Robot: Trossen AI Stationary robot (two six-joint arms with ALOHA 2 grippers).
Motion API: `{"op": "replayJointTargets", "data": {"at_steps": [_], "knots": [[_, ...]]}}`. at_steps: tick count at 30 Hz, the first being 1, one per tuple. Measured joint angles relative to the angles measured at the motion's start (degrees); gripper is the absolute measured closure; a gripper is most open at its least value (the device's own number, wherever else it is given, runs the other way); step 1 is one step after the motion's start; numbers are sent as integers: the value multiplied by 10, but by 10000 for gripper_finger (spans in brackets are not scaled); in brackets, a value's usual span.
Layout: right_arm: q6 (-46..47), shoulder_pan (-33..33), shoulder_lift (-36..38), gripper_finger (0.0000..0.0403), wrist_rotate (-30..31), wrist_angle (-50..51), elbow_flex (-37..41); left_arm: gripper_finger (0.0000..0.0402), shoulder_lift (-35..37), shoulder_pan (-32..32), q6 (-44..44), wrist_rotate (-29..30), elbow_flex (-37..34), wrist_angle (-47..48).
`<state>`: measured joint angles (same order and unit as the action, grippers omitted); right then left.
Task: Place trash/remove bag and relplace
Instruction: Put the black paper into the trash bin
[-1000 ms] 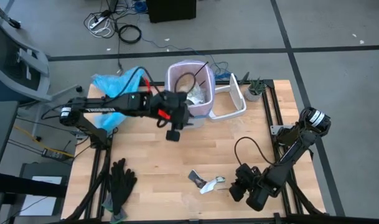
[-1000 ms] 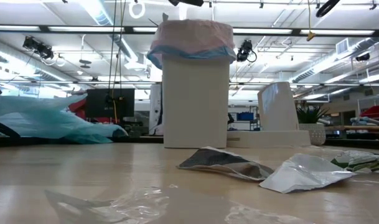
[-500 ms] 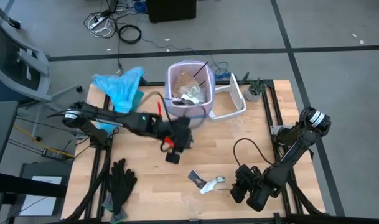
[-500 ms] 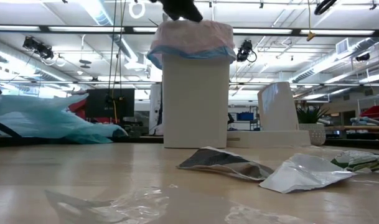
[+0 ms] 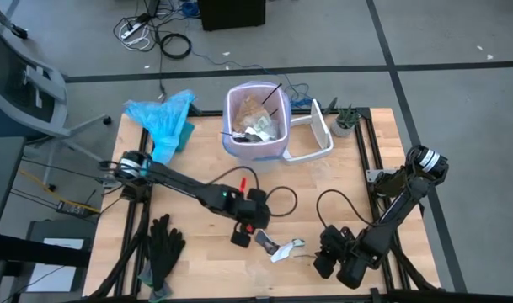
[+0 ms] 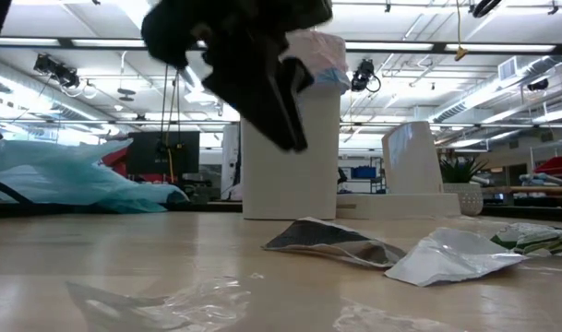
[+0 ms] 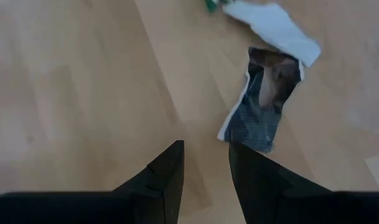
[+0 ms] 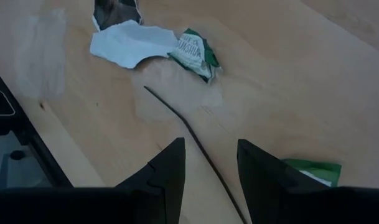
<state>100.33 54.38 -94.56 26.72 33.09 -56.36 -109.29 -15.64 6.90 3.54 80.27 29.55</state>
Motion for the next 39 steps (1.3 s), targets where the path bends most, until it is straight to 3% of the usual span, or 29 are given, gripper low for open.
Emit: {"op": "replayJointTargets", "data": {"at_steps": [16,26,39], "knots": [[0,5,0,270,-4,-1,0,264,-47,5,2,-50,1,-52],[0,7,0,270,-4,0,0,266,-68,28,0,-140,1,-58],[0,11,0,270,-3,0,0,266,-85,24,-1,-148,1,-52]]}}
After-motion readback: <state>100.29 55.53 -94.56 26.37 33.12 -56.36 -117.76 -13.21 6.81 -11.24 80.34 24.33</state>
